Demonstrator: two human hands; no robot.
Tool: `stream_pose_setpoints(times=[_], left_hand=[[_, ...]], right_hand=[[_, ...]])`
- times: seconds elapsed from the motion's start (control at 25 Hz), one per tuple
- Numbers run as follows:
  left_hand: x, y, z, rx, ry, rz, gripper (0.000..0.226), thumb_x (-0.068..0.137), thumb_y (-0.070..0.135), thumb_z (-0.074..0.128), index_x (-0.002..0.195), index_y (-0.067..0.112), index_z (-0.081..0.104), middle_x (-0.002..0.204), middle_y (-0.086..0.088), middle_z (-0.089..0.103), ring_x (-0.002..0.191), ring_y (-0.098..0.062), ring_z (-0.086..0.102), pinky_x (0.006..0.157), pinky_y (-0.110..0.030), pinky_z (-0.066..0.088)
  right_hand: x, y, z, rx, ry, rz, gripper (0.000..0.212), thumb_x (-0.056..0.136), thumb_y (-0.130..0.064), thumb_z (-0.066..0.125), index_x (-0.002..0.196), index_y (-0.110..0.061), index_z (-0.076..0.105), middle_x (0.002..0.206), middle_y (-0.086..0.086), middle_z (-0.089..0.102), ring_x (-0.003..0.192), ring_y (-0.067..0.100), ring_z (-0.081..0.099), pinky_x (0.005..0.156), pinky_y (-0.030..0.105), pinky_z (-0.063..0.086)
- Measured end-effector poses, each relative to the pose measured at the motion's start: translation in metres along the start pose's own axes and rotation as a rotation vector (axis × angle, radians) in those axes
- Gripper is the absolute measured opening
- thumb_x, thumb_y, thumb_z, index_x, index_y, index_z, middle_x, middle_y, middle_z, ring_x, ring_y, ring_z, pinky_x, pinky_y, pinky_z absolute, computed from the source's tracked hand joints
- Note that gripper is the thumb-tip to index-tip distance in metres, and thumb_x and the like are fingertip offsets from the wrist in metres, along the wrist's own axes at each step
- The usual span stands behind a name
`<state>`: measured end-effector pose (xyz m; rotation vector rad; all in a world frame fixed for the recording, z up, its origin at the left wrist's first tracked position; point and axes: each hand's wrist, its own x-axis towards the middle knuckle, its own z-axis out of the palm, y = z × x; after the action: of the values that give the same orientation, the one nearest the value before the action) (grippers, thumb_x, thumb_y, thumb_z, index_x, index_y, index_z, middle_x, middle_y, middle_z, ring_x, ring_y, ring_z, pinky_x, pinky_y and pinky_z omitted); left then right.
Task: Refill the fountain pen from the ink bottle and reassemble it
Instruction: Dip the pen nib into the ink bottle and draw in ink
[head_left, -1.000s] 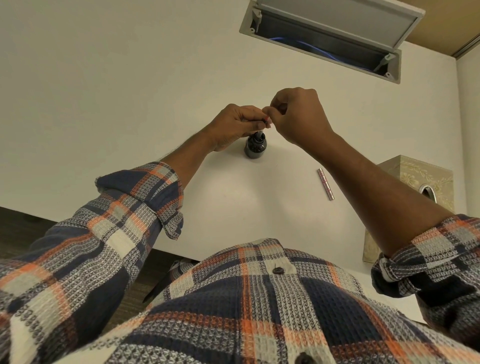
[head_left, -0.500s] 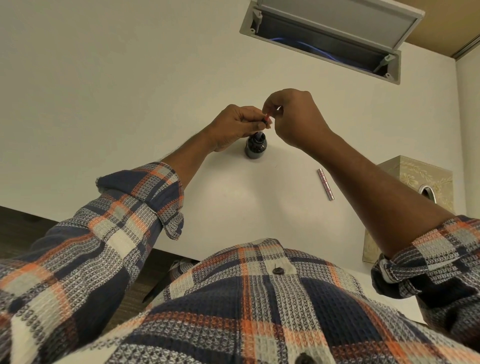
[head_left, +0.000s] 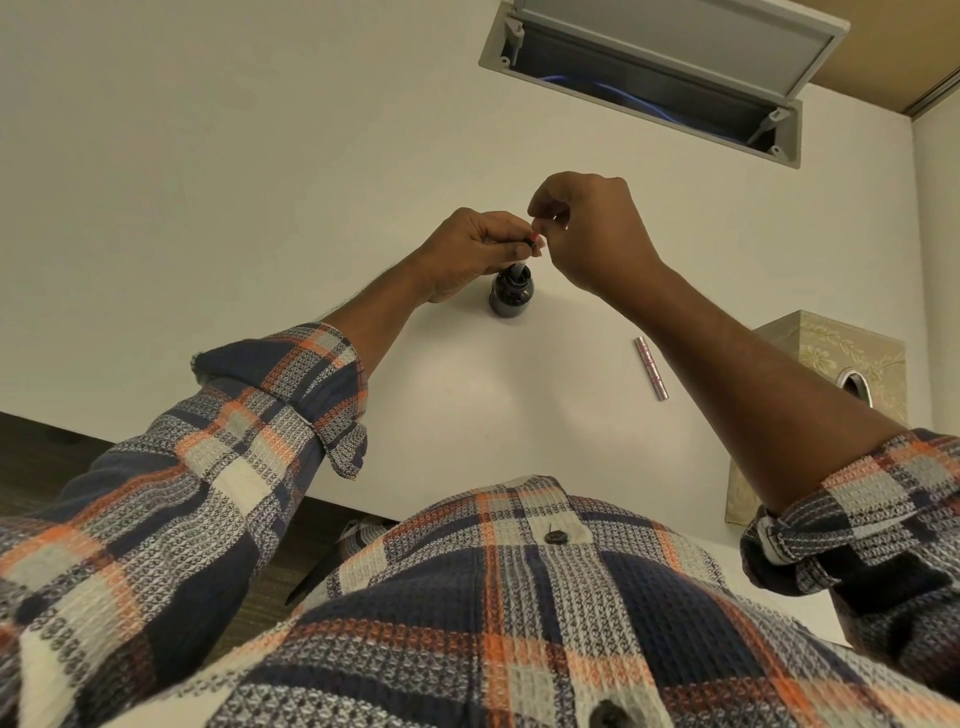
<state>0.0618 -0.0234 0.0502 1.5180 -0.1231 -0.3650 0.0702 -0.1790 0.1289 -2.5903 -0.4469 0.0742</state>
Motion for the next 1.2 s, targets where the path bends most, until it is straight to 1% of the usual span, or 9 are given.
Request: stream_pose_setpoints(times=[0.12,0.28,0.4,0.56,0.72,0.8,0.96,1.04,1.2], left_hand=[[0.0001,-0.0004,0.0001,-0.005,0.002,-0.003,0.021,0.086,0.000,0.062,0.089,0.019,0.073,0.086,0.016,0.070,0.085,-0.004,0.064,0.088,-0.031,0.048],[0.0004,-0.0014,0.0002,-0.012,0.002,-0.009,0.022,0.085,0.001,0.063,0.088,0.020,0.074,0.088,0.016,0.070,0.087,-0.006,0.064,0.091,-0.035,0.048],[0.0005,-0.0010,0.0005,-0.012,-0.002,-0.005,0.021,0.086,0.001,0.062,0.089,0.019,0.073,0.085,0.017,0.069,0.084,-0.005,0.064,0.091,-0.035,0.048],[0.0013,-0.0026,-0.0009,-0.021,-0.007,0.005,0.019,0.086,0.001,0.062,0.091,0.016,0.073,0.086,0.014,0.069,0.086,-0.007,0.063,0.091,-0.035,0.047],[0.0023,-0.0031,-0.0007,-0.031,-0.017,0.007,0.018,0.086,0.000,0.062,0.091,0.014,0.072,0.085,0.016,0.069,0.085,-0.006,0.063,0.090,-0.034,0.048],[0.0031,-0.0041,-0.0012,-0.033,-0.016,0.008,0.016,0.085,0.000,0.062,0.094,0.011,0.072,0.086,0.015,0.069,0.085,-0.006,0.063,0.089,-0.033,0.048],[0.0046,-0.0064,-0.0023,-0.021,-0.014,0.011,0.019,0.085,0.002,0.063,0.102,0.004,0.069,0.100,-0.001,0.065,0.092,-0.012,0.061,0.087,-0.029,0.049],[0.0046,-0.0058,-0.0023,-0.018,-0.008,0.012,0.022,0.085,0.000,0.062,0.107,0.001,0.067,0.102,-0.004,0.063,0.092,-0.012,0.061,0.085,-0.027,0.049],[0.0054,-0.0069,-0.0035,-0.028,-0.015,0.010,0.016,0.084,0.003,0.064,0.098,0.007,0.071,0.100,-0.001,0.065,0.091,-0.012,0.061,0.087,-0.032,0.047]], right_hand=[[0.0002,-0.0002,-0.0002,0.009,-0.004,-0.014,0.020,0.085,-0.004,0.056,0.098,-0.011,0.069,0.096,0.006,0.072,0.082,0.015,0.060,0.075,0.028,0.052],[-0.0016,-0.0002,-0.0013,0.007,-0.025,-0.031,0.025,0.082,0.002,0.057,0.099,-0.011,0.069,0.095,0.005,0.072,0.079,0.013,0.060,0.072,0.025,0.049],[-0.0018,-0.0006,-0.0015,0.004,-0.022,-0.035,0.026,0.082,0.003,0.056,0.099,-0.012,0.068,0.096,0.004,0.072,0.079,0.014,0.061,0.071,0.026,0.050],[-0.0014,0.0009,-0.0016,-0.011,0.009,-0.028,0.016,0.084,-0.008,0.059,0.096,-0.010,0.069,0.094,0.006,0.072,0.085,0.021,0.065,0.078,0.038,0.055],[0.0007,0.0018,-0.0003,-0.046,-0.005,-0.021,0.013,0.085,-0.014,0.061,0.093,-0.009,0.070,0.089,0.008,0.072,0.080,0.023,0.066,0.076,0.041,0.056],[0.0017,0.0015,0.0001,-0.062,-0.007,-0.007,0.014,0.086,-0.017,0.061,0.093,-0.009,0.070,0.087,0.008,0.071,0.079,0.024,0.065,0.075,0.041,0.056],[0.0009,0.0006,0.0008,-0.089,0.002,0.027,0.020,0.088,-0.026,0.060,0.092,-0.008,0.069,0.085,0.009,0.070,0.078,0.026,0.063,0.069,0.038,0.053],[0.0002,-0.0001,0.0012,-0.100,0.002,0.029,0.021,0.089,-0.027,0.060,0.092,-0.008,0.068,0.085,0.009,0.070,0.078,0.026,0.063,0.069,0.037,0.052],[-0.0009,-0.0006,-0.0011,-0.076,0.001,0.020,0.018,0.087,-0.025,0.061,0.093,-0.010,0.069,0.088,0.006,0.071,0.080,0.023,0.063,0.071,0.036,0.054]])
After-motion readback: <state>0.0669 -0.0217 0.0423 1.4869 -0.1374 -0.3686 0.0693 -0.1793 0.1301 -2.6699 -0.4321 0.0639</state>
